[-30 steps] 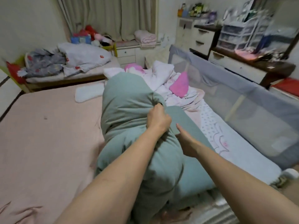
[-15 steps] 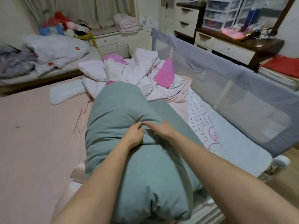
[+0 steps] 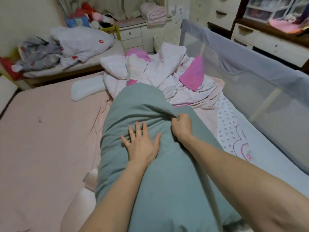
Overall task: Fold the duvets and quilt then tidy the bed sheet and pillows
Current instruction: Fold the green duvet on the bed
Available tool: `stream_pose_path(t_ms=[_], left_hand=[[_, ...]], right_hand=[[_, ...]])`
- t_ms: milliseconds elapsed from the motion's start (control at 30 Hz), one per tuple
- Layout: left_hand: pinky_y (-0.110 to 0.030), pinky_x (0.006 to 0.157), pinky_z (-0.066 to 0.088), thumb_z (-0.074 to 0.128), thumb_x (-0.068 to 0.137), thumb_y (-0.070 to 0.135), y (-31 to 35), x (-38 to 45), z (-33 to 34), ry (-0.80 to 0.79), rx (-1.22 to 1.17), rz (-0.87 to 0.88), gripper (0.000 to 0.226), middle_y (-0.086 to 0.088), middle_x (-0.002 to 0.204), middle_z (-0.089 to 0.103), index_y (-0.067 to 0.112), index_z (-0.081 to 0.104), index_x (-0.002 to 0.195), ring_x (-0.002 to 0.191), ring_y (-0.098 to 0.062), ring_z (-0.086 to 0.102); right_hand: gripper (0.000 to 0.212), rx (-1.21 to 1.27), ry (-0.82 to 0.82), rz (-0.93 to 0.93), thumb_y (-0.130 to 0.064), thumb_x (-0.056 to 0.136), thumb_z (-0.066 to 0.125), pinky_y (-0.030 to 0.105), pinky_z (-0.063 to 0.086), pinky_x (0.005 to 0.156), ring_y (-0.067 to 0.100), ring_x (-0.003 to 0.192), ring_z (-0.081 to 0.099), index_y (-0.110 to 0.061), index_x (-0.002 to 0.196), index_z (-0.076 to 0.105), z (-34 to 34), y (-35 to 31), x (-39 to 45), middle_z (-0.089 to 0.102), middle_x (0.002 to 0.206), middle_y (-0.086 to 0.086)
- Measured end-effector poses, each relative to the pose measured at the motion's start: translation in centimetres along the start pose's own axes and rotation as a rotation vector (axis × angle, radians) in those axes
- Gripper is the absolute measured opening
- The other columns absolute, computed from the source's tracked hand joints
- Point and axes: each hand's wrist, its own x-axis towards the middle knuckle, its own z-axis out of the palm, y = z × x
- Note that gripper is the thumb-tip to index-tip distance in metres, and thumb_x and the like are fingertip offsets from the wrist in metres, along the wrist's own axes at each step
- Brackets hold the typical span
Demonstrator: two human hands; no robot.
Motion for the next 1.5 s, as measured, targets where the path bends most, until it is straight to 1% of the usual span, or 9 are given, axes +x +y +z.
stream_pose_path(t_ms=[233,333,433,633,733,833,967,1333,1500], left_hand=[[-0.058,0.116,0.002,0.022,0.095,0.063,17.3,2.7,-3.9,0.121,0.022,0.106,0.074,-0.007,0.162,0.001,0.022,0.005,0.155,0.148,-0.026,-0.001],[-0.053,0.118,0.005,0.027,0.096,0.059,24.0,3.9,-1.9,0.013,0.059,0.203,0.071,-0.007,0.162,0.004,0.020,0.014,0.154,0.148,-0.025,0.002],[-0.056,0.117,0.003,0.026,0.097,0.058,26.4,6.1,2.0,-0.055,0.153,0.137,0.068,-0.005,0.162,0.005,0.021,0.018,0.152,0.148,-0.025,0.001],[-0.059,0.115,-0.002,0.021,0.094,0.064,24.6,5.4,6.7,-0.069,0.141,0.010,0.075,0.001,0.161,-0.013,0.027,-0.004,0.154,0.148,-0.029,-0.011],[-0.054,0.118,0.000,0.020,0.096,0.062,22.1,5.4,8.1,-0.261,0.172,0.019,0.073,0.001,0.160,-0.018,0.027,-0.008,0.153,0.147,-0.028,-0.013],[-0.047,0.118,0.015,0.026,0.098,0.057,19.5,7.3,6.8,-0.421,0.135,0.050,0.068,-0.002,0.162,-0.001,0.023,0.009,0.154,0.148,-0.029,0.007],[-0.039,0.093,0.046,0.039,0.096,0.051,17.8,9.8,3.8,-0.040,0.056,0.165,0.044,-0.005,0.133,0.057,0.024,0.050,0.129,0.118,-0.026,0.054],[-0.052,0.118,0.006,0.031,0.097,0.056,16.1,23.3,2.6,-0.034,0.050,0.040,0.071,-0.005,0.160,0.014,0.015,0.016,0.152,0.148,-0.027,0.004],[-0.055,0.117,0.006,0.027,0.098,0.056,17.4,27.1,5.6,-0.048,-0.001,0.030,0.067,-0.002,0.161,0.013,0.018,0.017,0.152,0.148,-0.024,0.005]], right_hand=[[0.037,0.393,0.080,-0.083,-0.001,0.083,0.050,0.028,0.029,0.058,0.016,0.065,0.037,-0.018,0.052,0.039,-13.0,1.9,8.8,0.039,0.055,-0.001],[0.015,0.091,-0.078,0.028,-0.012,0.090,0.049,0.028,0.034,0.065,0.023,0.085,0.056,-0.005,0.085,0.062,-17.1,9.7,14.3,0.063,0.087,0.016],[0.055,-0.137,-0.357,0.318,-0.039,0.094,0.047,0.039,0.038,0.101,0.039,0.124,0.044,-0.004,0.135,0.040,-17.3,17.5,17.9,0.045,0.137,0.022],[0.069,-0.208,-0.250,-0.060,-0.056,0.096,0.032,0.044,0.005,0.119,0.024,0.147,0.006,-0.024,0.153,0.010,-13.4,17.3,16.6,0.007,0.161,0.004],[0.072,-0.422,-0.615,0.000,-0.063,0.094,0.025,0.051,-0.001,0.117,0.026,0.148,-0.002,-0.033,0.152,-0.006,-11.5,20.2,14.7,-0.011,0.160,-0.001],[0.069,-0.510,-0.586,0.099,-0.055,0.096,0.030,0.053,0.009,0.115,0.030,0.145,0.014,-0.020,0.152,0.011,-10.4,20.3,15.2,0.007,0.160,0.005],[0.051,-0.415,-0.096,-0.189,-0.029,0.093,0.043,0.046,0.018,0.114,0.029,0.139,0.025,-0.009,0.139,0.035,-8.8,14.1,17.6,0.033,0.148,0.013],[0.054,-0.451,-0.397,-0.483,-0.050,0.093,0.045,0.045,0.018,0.114,0.025,0.128,0.040,-0.012,0.131,0.047,-2.0,6.1,30.9,0.050,0.134,0.009],[0.032,-0.302,-0.375,-0.545,-0.037,0.091,0.057,0.034,0.037,0.063,0.034,0.084,0.060,-0.007,0.083,0.057,-0.2,7.1,34.6,0.066,0.086,0.015]])
